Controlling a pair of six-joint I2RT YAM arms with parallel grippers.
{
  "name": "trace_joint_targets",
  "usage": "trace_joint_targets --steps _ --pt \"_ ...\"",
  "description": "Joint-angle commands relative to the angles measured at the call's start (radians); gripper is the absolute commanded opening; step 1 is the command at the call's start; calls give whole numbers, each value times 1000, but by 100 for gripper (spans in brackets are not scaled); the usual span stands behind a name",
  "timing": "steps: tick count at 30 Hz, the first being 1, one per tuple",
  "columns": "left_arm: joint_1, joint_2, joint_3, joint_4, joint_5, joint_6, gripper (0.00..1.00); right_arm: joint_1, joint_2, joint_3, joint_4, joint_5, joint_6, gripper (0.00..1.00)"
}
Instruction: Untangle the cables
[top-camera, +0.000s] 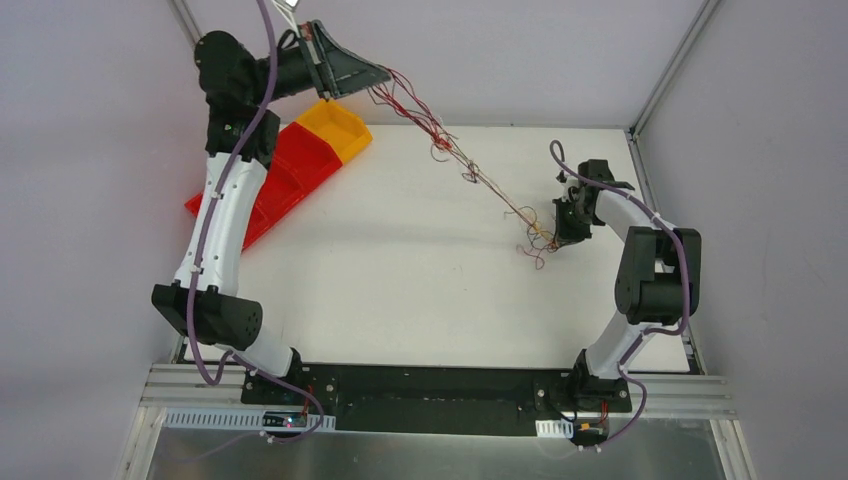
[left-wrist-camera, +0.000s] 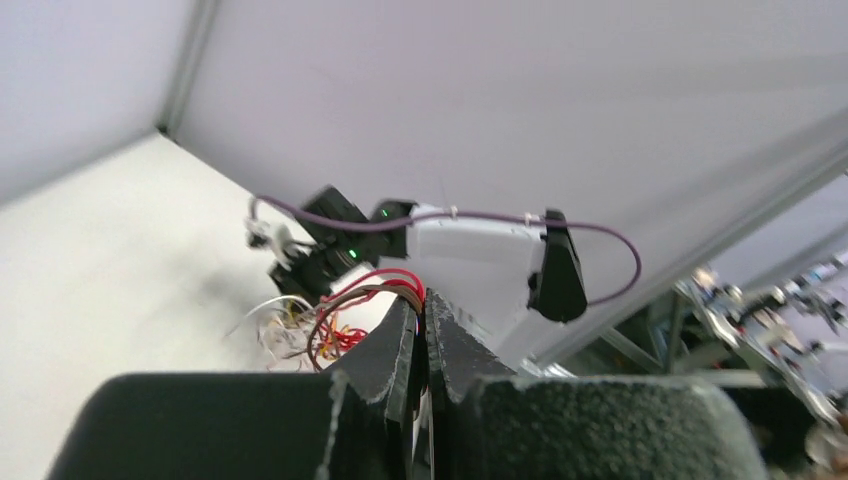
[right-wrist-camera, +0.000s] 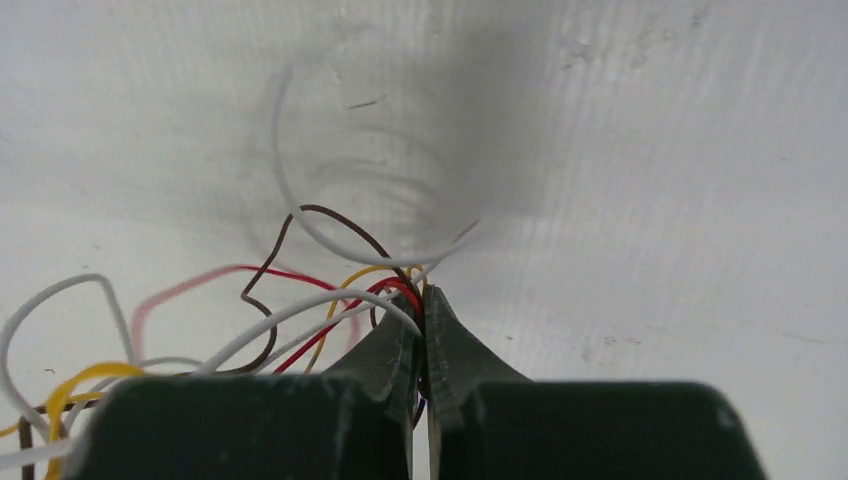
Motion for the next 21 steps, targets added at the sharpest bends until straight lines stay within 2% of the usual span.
trace_joint_targets --steps 1,8,15,17,21 --pt "112 -41 163 186 -88 -83 0 -66 27 -2 -55 161 -117 1" --pt "262 -48 255 199 -157 -111 0 -132 95 30 -44 247 -185 0" --pt "459 -21 388 169 -256 -124 0 -174 143 56 -26 291 -206 0" --pt "480 -14 402 128 -264 -93 0 -178 149 64 -25 291 -198 0" --pt "468 -32 307 113 -244 -90 0 -177 153 156 -75 218 -139 0"
